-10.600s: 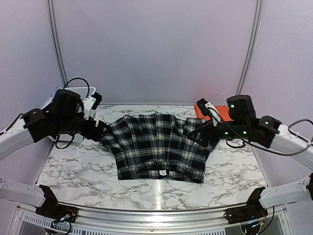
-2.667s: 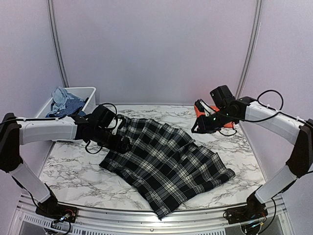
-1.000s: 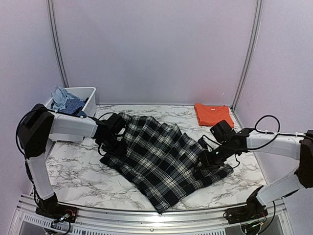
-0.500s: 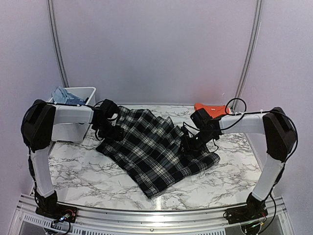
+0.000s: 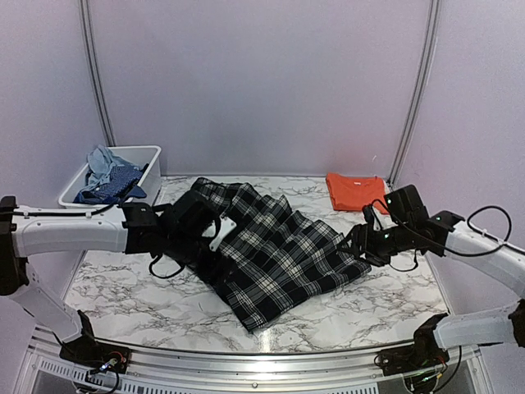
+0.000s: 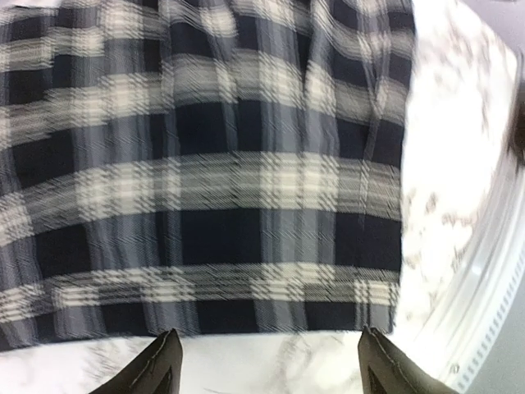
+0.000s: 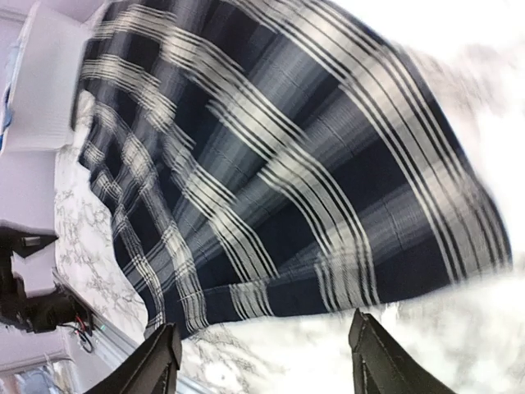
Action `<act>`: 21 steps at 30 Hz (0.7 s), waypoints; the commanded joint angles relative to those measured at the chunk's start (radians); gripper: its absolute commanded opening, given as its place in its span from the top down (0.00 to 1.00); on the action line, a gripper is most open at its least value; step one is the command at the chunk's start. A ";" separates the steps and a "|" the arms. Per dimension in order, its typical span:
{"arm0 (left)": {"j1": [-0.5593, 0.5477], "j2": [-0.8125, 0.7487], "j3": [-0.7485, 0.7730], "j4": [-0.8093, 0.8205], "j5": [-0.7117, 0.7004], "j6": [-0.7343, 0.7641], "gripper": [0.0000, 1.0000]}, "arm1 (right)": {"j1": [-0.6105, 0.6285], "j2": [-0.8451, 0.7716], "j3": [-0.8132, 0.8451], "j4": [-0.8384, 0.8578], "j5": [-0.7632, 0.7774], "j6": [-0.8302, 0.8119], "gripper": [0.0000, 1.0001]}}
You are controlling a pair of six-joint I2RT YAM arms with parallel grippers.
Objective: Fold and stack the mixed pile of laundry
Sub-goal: Pick up the flattened skirt from the center of the board.
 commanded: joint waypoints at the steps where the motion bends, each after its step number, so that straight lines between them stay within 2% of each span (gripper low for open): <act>1: -0.127 0.017 -0.050 -0.022 -0.039 -0.044 0.24 | -0.009 -0.126 -0.119 -0.081 0.125 0.262 0.31; 4: -0.193 0.076 -0.045 -0.017 -0.050 -0.063 0.26 | -0.012 -0.161 -0.205 -0.029 0.144 0.324 0.30; 9: -0.273 0.173 0.014 0.000 -0.076 -0.076 0.28 | -0.014 -0.096 -0.296 0.072 0.142 0.375 0.30; 13: -0.293 0.249 0.068 0.001 -0.082 -0.085 0.30 | -0.018 -0.064 -0.316 0.090 0.176 0.390 0.29; 21: -0.305 0.336 0.128 0.001 -0.081 -0.086 0.30 | -0.053 0.035 -0.338 0.264 0.196 0.391 0.25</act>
